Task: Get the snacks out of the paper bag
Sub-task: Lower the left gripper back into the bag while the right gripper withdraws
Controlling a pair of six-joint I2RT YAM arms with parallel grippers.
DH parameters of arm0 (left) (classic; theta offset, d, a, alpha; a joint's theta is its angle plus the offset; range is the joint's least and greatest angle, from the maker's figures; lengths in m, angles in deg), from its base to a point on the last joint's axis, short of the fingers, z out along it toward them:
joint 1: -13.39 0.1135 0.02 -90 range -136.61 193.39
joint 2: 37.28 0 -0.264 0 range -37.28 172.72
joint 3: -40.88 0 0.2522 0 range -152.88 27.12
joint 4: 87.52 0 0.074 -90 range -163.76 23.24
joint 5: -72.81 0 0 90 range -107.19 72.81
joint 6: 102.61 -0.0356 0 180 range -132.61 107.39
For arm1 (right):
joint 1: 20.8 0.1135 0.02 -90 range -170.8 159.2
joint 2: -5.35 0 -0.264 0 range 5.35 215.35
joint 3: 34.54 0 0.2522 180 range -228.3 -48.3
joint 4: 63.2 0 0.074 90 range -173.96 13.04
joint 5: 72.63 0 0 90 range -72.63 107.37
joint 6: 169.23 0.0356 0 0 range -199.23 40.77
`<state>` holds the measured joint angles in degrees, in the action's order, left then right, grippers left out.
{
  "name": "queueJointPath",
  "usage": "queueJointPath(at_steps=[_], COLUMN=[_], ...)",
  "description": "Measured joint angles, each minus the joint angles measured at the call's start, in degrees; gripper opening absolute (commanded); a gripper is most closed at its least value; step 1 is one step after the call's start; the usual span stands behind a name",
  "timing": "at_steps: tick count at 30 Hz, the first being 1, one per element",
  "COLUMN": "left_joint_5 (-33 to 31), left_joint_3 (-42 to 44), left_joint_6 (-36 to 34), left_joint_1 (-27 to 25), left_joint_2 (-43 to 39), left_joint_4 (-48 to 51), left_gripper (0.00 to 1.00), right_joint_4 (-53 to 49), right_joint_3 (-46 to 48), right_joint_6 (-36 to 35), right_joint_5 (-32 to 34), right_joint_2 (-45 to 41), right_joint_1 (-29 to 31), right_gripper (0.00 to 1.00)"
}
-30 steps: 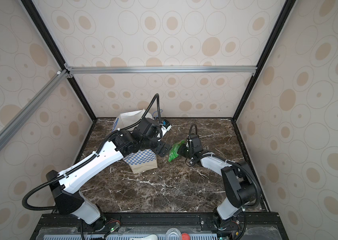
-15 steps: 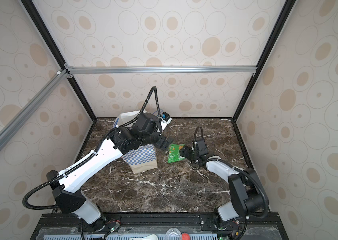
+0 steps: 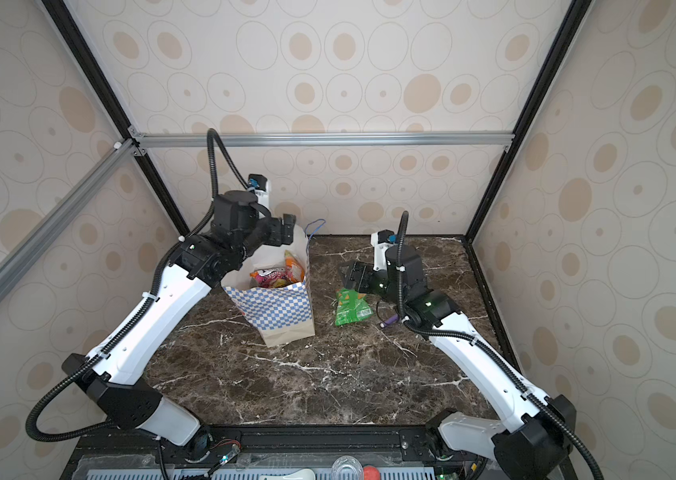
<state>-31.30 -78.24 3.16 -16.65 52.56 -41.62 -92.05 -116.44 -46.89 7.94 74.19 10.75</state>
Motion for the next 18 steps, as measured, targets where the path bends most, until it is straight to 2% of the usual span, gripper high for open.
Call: queueJointPath(at_steps=[3,7,11,18], left_joint_5=[0.2,2.1,5.1,4.0], left_joint_3=[-1.2,-4.0,-5.5,-2.6], left_joint_6=[2.3,5.2,8.0,10.3], left_joint_1=[3.5,4.3,4.3,4.3], left_joint_2=[2.2,7.2,12.2,15.3], left_joint_4=[0.0,0.6,2.2,4.6], left_gripper=[0.79,0.74,0.72,0.69], right_joint_4=[-1.7,-2.4,-3.9,-5.2], right_joint_3=[-3.1,-4.7,-4.7,-4.7], right_joint_6=[-2.8,-5.8,-6.6,-6.8], right_joint_5=[0.0,-0.4,-0.2,0.3], right_joint_2=[0.0,0.0,0.4,0.9], right_joint_1=[3.7,7.3,7.4,7.4], right_gripper=[0.87,0.86,0.86,0.86])
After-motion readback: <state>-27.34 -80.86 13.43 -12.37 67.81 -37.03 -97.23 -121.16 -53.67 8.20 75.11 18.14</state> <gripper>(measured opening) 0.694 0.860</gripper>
